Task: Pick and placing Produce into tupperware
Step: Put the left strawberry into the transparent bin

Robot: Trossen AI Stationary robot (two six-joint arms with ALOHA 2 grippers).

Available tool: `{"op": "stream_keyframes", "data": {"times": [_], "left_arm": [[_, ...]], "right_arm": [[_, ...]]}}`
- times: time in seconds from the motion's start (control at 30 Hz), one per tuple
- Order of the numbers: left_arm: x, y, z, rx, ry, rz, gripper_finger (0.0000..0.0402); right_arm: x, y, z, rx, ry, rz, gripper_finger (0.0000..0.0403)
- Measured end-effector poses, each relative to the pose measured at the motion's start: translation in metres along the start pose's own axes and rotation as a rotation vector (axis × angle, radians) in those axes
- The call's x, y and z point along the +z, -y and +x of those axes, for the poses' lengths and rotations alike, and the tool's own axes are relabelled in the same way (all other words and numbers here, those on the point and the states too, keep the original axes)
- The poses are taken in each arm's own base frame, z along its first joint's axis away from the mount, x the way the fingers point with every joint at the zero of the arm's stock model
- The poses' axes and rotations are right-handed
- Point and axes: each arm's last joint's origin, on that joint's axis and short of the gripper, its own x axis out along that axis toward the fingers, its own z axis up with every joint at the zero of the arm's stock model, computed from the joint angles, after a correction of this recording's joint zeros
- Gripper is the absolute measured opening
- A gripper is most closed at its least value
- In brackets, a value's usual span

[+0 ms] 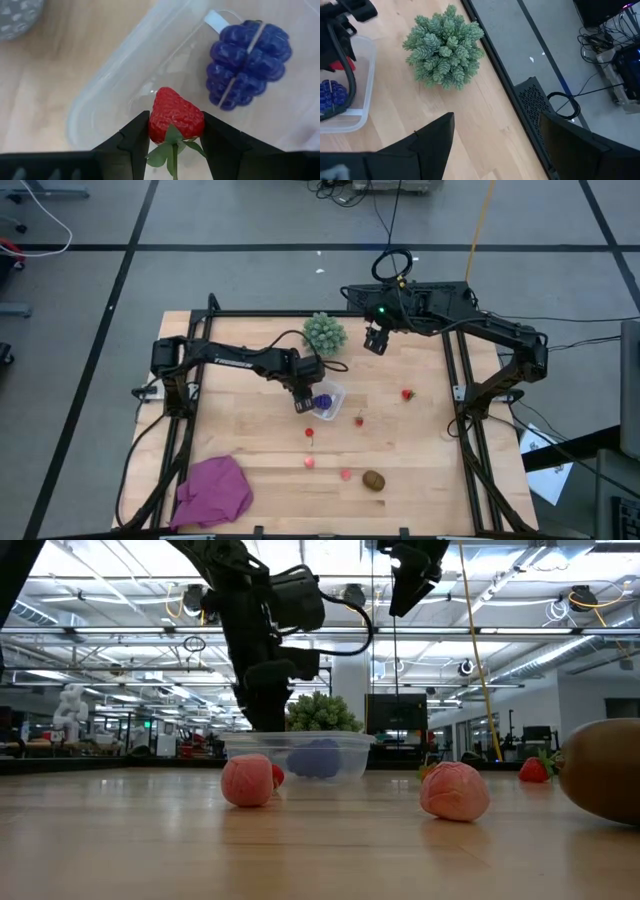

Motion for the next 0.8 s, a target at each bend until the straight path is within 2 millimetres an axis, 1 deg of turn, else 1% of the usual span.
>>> {"op": "stream_keyframes", "data": {"times": [0.3,0.67,0.8], "left_arm": [[-0.0004,0.0003,0.0096,-0.001,-0.011,-0.004,0.0159],[0.0004,0.0009,0.0086,-0.030,-0.008,0.017,0.0160],[0.0004,0.0010,0.0086,-0.033,-0.009,0.022,0.0176]], "right_arm": [[-0.0001,-0.0001,0.0001,0.001,0.000,0.003,0.0281],[0.0000,0.0000,0.0000,0.001,0.000,0.004,0.0281],[0.0000,0.0000,0.0001,0.001,0.000,0.004,0.0281]]}}
